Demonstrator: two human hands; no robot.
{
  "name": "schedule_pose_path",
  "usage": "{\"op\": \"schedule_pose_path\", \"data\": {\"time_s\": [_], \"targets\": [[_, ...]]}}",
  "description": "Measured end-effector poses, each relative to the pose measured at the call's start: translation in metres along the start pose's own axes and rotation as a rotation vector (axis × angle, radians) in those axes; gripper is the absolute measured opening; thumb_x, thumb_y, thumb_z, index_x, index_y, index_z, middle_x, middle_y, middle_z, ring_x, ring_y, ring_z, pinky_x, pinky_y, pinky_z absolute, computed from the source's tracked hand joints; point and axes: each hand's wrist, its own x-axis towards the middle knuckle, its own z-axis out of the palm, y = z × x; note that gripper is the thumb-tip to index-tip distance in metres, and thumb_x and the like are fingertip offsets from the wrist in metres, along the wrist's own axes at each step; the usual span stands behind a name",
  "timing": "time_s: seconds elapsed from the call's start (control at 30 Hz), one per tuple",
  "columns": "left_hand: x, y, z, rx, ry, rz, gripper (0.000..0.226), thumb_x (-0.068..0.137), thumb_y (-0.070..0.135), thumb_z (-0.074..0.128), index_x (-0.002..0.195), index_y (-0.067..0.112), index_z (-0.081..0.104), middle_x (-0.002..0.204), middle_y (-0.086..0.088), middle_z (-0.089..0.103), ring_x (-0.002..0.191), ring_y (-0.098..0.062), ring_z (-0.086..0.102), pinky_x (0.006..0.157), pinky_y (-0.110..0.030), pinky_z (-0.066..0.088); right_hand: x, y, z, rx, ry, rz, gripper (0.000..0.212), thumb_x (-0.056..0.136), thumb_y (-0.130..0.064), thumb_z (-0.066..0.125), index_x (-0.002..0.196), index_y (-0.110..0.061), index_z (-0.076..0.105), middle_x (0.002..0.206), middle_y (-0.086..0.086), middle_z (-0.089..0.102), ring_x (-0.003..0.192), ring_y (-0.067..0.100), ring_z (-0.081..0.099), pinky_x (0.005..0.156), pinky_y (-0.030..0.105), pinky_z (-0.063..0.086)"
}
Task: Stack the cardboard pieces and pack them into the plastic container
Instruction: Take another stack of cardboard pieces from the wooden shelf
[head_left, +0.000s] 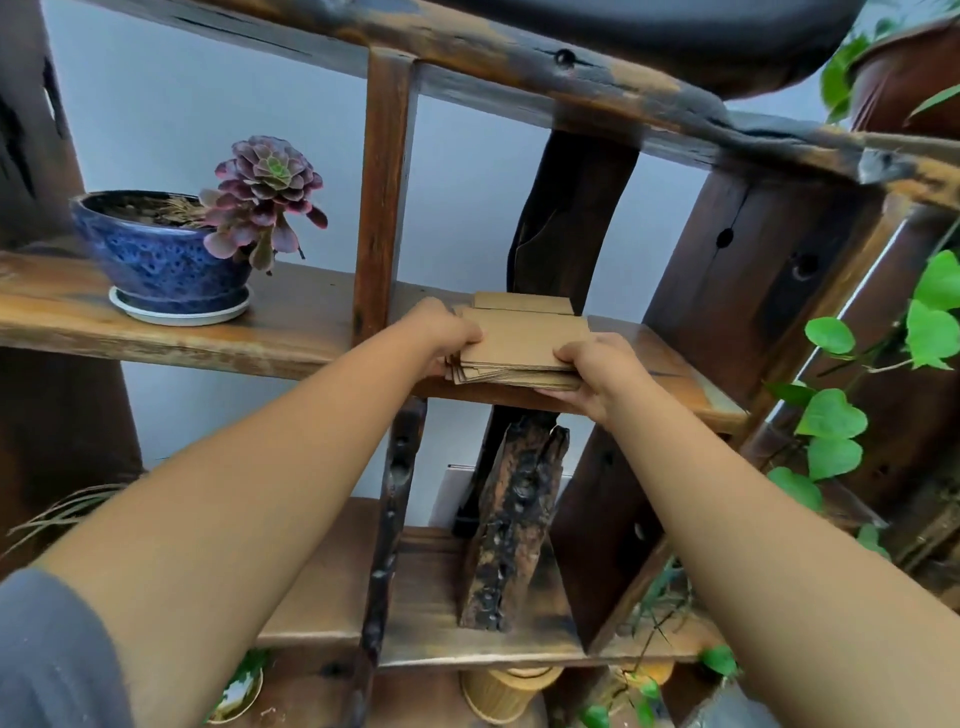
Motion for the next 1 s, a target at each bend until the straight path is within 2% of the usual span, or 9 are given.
{"op": "schedule_pose_path", "data": {"time_s": [0.07,0.2,0.37,0.47,0.57,0.7,0.83,0.93,1.0], "targets": [[-0.009,-0.004,0.008,-0.013,-0.050,0.020,0.032,0.087,0.025,0.070,0.110,0.012,0.050,0.085,-0.004,0.060,0.070,-0.013,0.060,0.044,-0.022,0.048,-0.015,0.011,-0.021,0.033,0.006,-0.041,0.043,0.092,0.004,0.052,0.132,-0.009,0.044,0.126,0.020,0.059,0.105,0.036,0.066,0.081,0.054,0.060],[-0.039,-0.014,0.036,0.036,-0.181,0.107,0.027,0.086,0.027,0.068,0.106,0.012,0.058,0.095,-0.003,0.067,0.084,-0.015,0.064,0.069,-0.031,0.055,-0.060,0.037,-0.065,0.076,0.033,-0.097,0.041,0.093,0.004,0.051,0.129,-0.014,0.048,0.123,0.013,0.062,0.110,0.031,0.065,0.089,0.054,0.057],[-0.114,-0.036,0.079,0.009,-0.354,0.156,0.018,0.090,0.026,0.065,0.107,0.021,0.063,0.097,0.006,0.071,0.085,-0.008,0.066,0.055,-0.023,0.056,-0.132,0.074,-0.128,-0.072,0.138,-0.168,0.031,0.091,-0.002,0.057,0.121,-0.011,0.056,0.121,0.012,0.066,0.112,0.028,0.063,0.098,0.052,0.052],[-0.163,-0.059,0.115,-0.122,-0.449,0.114,0.034,0.090,0.019,0.066,0.121,0.019,0.053,0.111,-0.001,0.069,0.099,-0.020,0.068,0.079,-0.043,0.061,-0.181,0.107,-0.169,-0.175,0.200,-0.180,0.033,0.088,-0.008,0.062,0.121,-0.014,0.058,0.117,0.007,0.068,0.110,0.024,0.064,0.101,0.052,0.050],[-0.218,-0.077,0.160,-0.134,-0.528,0.166,0.045,0.086,0.012,0.069,0.124,0.025,0.049,0.117,0.003,0.066,0.109,-0.016,0.063,0.097,-0.044,0.052,-0.234,0.140,-0.214,-0.307,0.240,-0.150,0.038,0.085,-0.017,0.064,0.122,-0.016,0.055,0.118,0.005,0.066,0.110,0.023,0.061,0.101,0.053,0.048],[-0.285,-0.092,0.218,-0.168,-0.678,0.207,0.047,0.086,0.004,0.068,0.125,0.021,0.051,0.112,0.006,0.071,0.104,-0.009,0.066,0.089,-0.028,0.055,-0.304,0.178,-0.278,-0.311,0.331,-0.088,0.039,0.086,-0.022,0.062,0.122,-0.023,0.048,0.116,0.000,0.062,0.104,0.013,0.060,0.085,0.037,0.055],[-0.355,-0.110,0.276,-0.157,-0.778,0.157,0.053,0.081,0.007,0.074,0.127,0.022,0.052,0.118,-0.002,0.070,0.111,-0.017,0.066,0.098,-0.041,0.053,-0.384,0.215,-0.343,-0.316,0.409,-0.030,0.028,0.086,-0.021,0.065,0.107,-0.028,0.049,0.104,-0.002,0.063,0.088,0.000,0.063,0.061,0.014,0.053],[-0.414,-0.120,0.335,-0.079,-0.902,0.144,0.050,0.082,0.004,0.074,0.123,0.024,0.054,0.116,-0.003,0.071,0.107,-0.018,0.068,0.095,-0.042,0.054,-0.454,0.244,-0.394,-0.262,0.548,0.031,0.033,0.086,-0.021,0.065,0.114,-0.032,0.050,0.107,-0.002,0.063,0.094,0.013,0.064,0.067,0.035,0.061],[-0.451,-0.125,0.367,-0.011,-1.007,0.162,0.048,0.082,0.005,0.073,0.122,0.023,0.053,0.115,-0.002,0.071,0.108,-0.018,0.067,0.093,-0.037,0.055,-0.500,0.259,-0.421,-0.267,0.658,0.006,0.033,0.086,-0.028,0.064,0.110,-0.044,0.049,0.103,-0.018,0.063,0.093,0.004,0.062,0.065,0.025,0.056]]}}
